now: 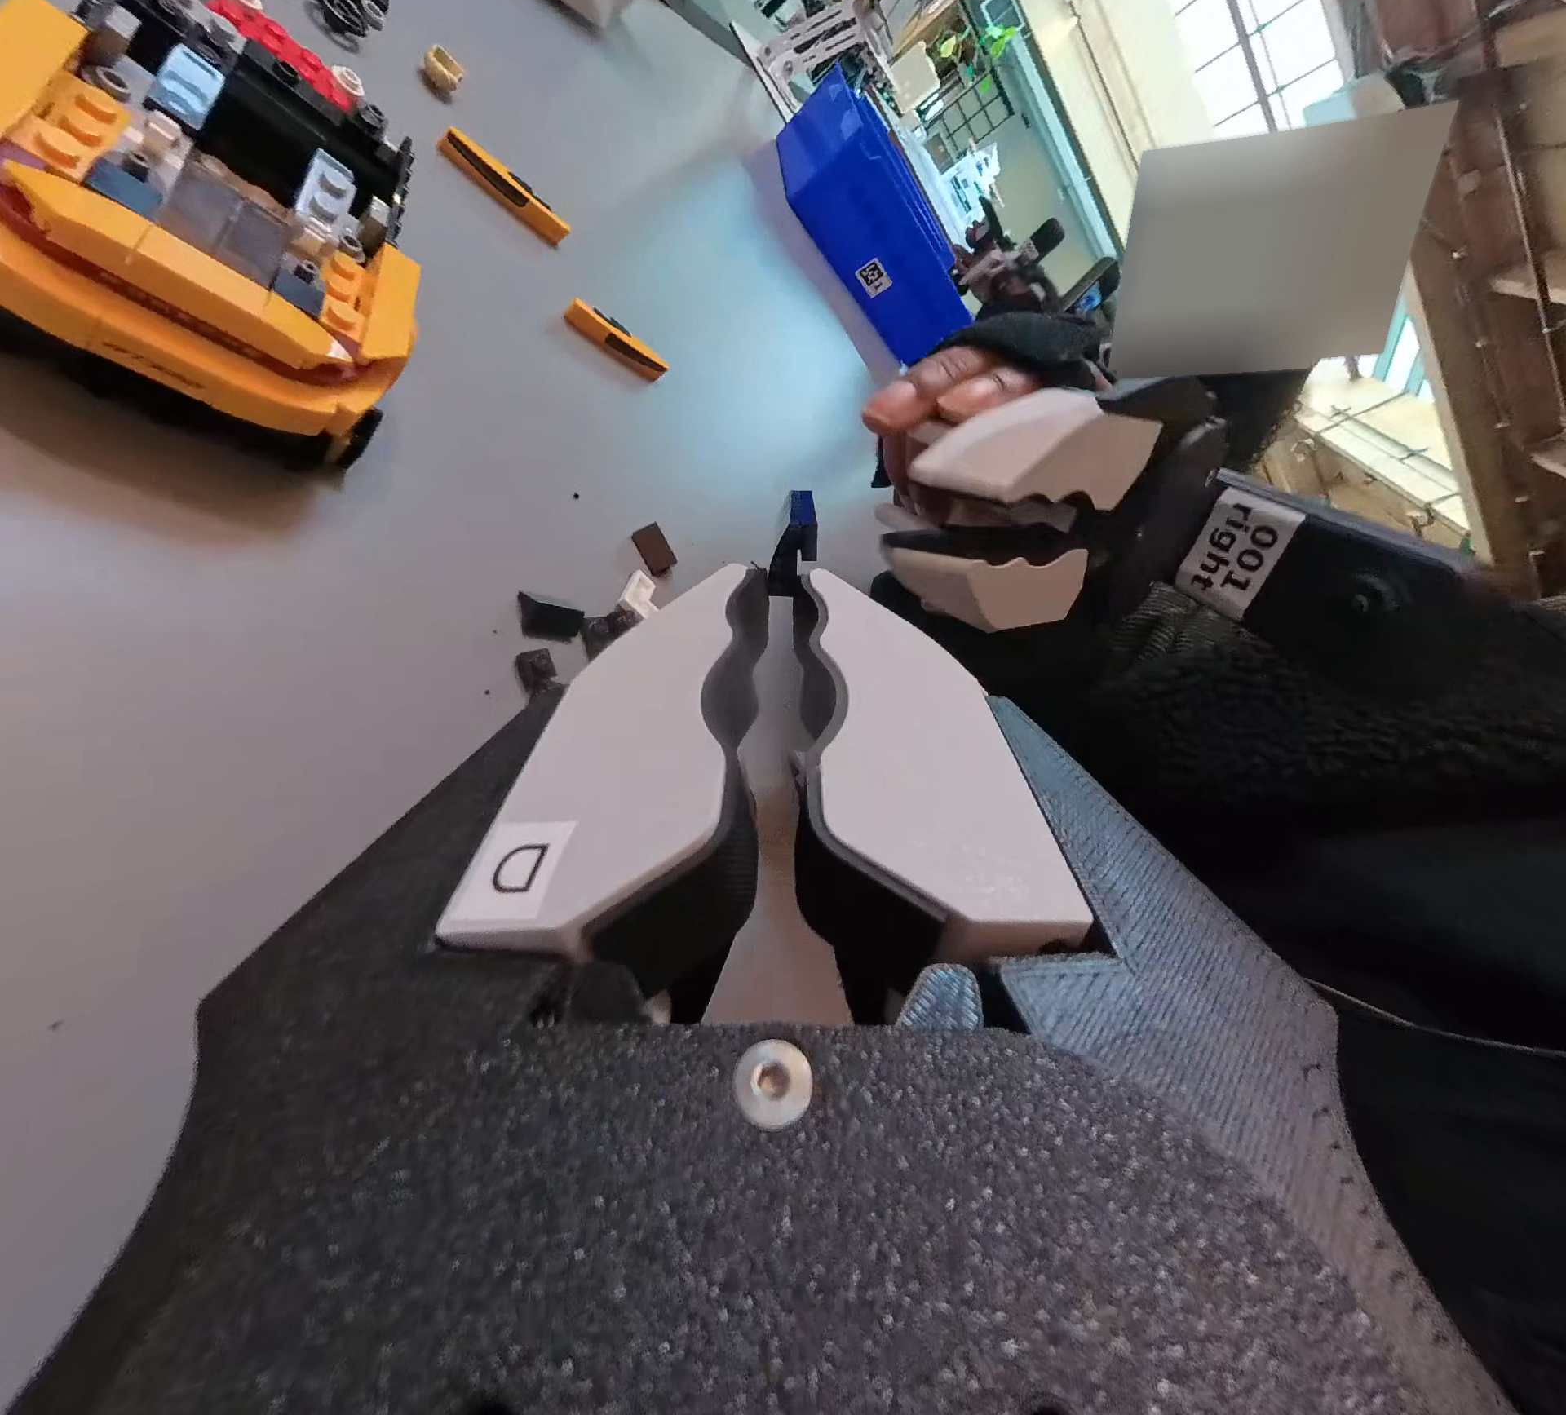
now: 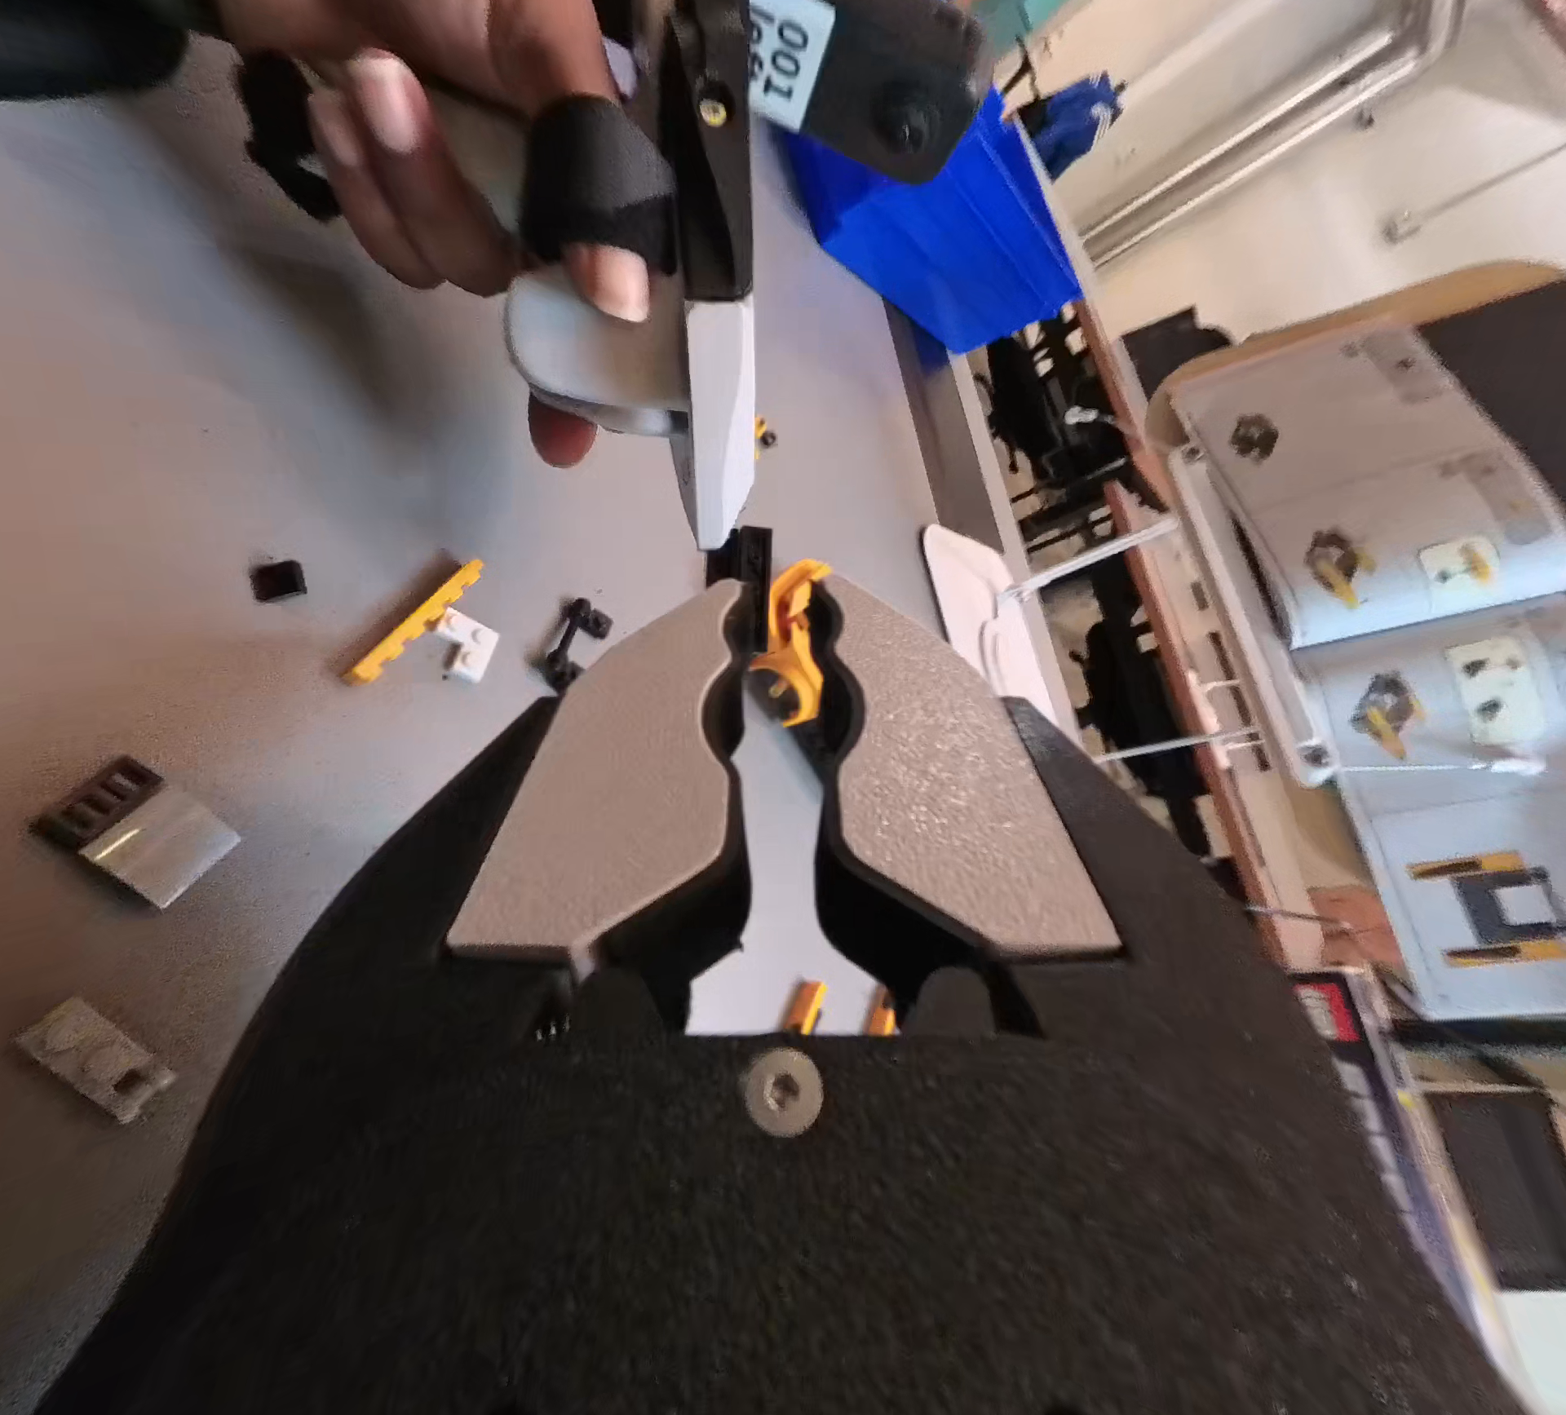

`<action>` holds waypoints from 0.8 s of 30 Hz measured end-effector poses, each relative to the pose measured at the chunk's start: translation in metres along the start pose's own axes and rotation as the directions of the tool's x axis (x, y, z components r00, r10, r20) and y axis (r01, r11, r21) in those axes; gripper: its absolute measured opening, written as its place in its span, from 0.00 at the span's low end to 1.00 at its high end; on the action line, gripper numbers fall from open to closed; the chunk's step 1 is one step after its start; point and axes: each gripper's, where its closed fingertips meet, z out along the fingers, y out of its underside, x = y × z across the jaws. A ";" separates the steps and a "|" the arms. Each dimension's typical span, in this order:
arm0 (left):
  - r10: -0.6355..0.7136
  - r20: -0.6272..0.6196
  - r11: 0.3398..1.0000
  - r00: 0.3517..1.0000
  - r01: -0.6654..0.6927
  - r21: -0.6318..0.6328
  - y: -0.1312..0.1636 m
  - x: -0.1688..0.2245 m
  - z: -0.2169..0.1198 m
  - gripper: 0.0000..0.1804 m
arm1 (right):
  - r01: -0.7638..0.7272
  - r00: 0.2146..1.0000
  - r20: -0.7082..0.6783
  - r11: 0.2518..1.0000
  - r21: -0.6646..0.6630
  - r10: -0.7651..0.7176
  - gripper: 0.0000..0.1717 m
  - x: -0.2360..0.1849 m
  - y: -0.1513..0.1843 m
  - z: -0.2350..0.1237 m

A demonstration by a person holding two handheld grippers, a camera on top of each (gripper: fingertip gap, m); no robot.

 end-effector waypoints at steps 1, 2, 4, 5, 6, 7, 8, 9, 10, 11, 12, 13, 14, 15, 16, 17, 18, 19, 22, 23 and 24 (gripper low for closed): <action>0.010 0.007 1.000 1.000 -0.010 -0.013 0.002 0.000 0.002 0.04 | -0.032 0.999 0.020 0.999 -0.017 0.032 0.10 -0.002 0.003 0.003; 0.029 0.017 0.999 0.999 -0.029 -0.026 0.005 0.000 0.004 0.04 | -0.065 0.997 0.046 0.997 -0.029 0.067 0.11 -0.005 0.005 0.005; 0.080 0.039 0.996 0.996 -0.078 -0.050 0.008 0.003 0.006 0.04 | -0.088 0.992 0.083 0.994 -0.060 0.092 0.12 -0.010 0.008 0.011; 0.110 0.055 0.992 0.992 -0.106 -0.067 0.010 0.003 0.007 0.04 | -0.085 0.992 0.091 0.994 -0.071 0.091 0.12 -0.012 0.009 0.012; 0.138 0.074 0.988 0.988 -0.132 -0.080 0.011 0.003 0.008 0.04 | -0.081 0.991 0.103 0.994 -0.079 0.089 0.10 -0.014 0.010 0.013; 0.170 0.090 0.982 0.981 -0.161 -0.095 0.013 0.004 0.009 0.04 | -0.078 0.990 0.111 0.994 -0.082 0.087 0.08 -0.016 0.011 0.013; 0.204 0.109 0.976 0.973 -0.192 -0.105 0.013 0.003 0.008 0.04 | -0.074 0.989 0.124 0.994 -0.083 0.084 0.06 -0.018 0.011 0.013; 0.231 0.123 0.969 0.965 -0.217 -0.120 0.014 0.003 0.008 0.04 | -0.072 0.988 0.132 0.994 -0.085 0.083 0.05 -0.019 0.011 0.013; 0.254 0.135 0.962 0.958 -0.236 -0.134 0.016 0.002 0.008 0.04 | -0.064 0.987 0.139 0.994 -0.088 0.076 0.05 -0.020 0.011 0.013; 0.277 0.146 0.955 0.950 -0.256 -0.147 0.018 0.002 0.009 0.03 | -0.049 0.988 0.145 0.994 -0.093 0.062 0.05 -0.022 0.011 0.013; 0.311 0.159 0.944 0.937 -0.284 -0.168 0.019 0.001 0.009 0.03 | -0.034 0.987 0.152 0.994 -0.101 0.049 0.05 -0.024 0.012 0.014; 0.346 0.171 0.931 0.923 -0.314 -0.186 0.021 0.001 0.009 0.03 | -0.019 0.988 0.152 0.994 -0.104 0.035 0.05 -0.024 0.012 0.014; 0.367 0.175 0.922 0.914 -0.332 -0.200 0.021 0.001 0.009 0.03 | 0.000 0.988 0.151 0.994 -0.106 0.017 0.04 -0.025 0.011 0.013; 0.376 0.175 0.917 0.910 -0.340 -0.207 0.022 0.001 0.009 0.03 | 0.019 0.989 0.151 0.994 -0.104 -0.003 0.04 -0.025 0.011 0.012; 0.359 0.165 0.924 0.919 -0.325 -0.200 0.022 0.002 0.010 0.03 | 0.040 0.990 0.138 0.995 -0.094 -0.027 0.04 -0.025 0.010 0.011; 0.322 0.145 0.937 0.936 -0.293 -0.189 0.021 0.003 0.010 0.03 | 0.066 0.991 0.120 0.994 -0.083 -0.056 0.04 -0.024 0.009 0.010; 0.274 0.122 0.952 0.954 -0.252 -0.171 0.020 0.002 0.010 0.03 | 0.097 0.991 0.100 0.992 -0.080 -0.089 0.04 -0.023 0.008 0.009; 0.226 0.101 0.964 0.969 -0.208 -0.167 0.022 0.001 0.011 0.03 | 0.126 0.988 0.099 0.989 -0.082 -0.118 0.03 -0.025 0.009 0.009; 0.158 0.080 0.974 0.984 -0.142 -0.175 0.027 -0.004 0.013 0.03 | 0.158 0.982 0.115 0.984 -0.081 -0.148 0.03 -0.032 0.011 0.009; 0.136 0.066 0.977 0.988 -0.123 -0.172 0.028 -0.003 0.013 0.03 | 0.158 0.982 0.118 0.984 -0.079 -0.149 0.03 -0.032 0.010 0.007; 0.127 0.058 0.978 0.990 -0.116 -0.172 0.028 -0.002 0.014 0.03 | 0.149 0.982 0.126 0.986 -0.076 -0.139 0.03 -0.033 0.010 0.006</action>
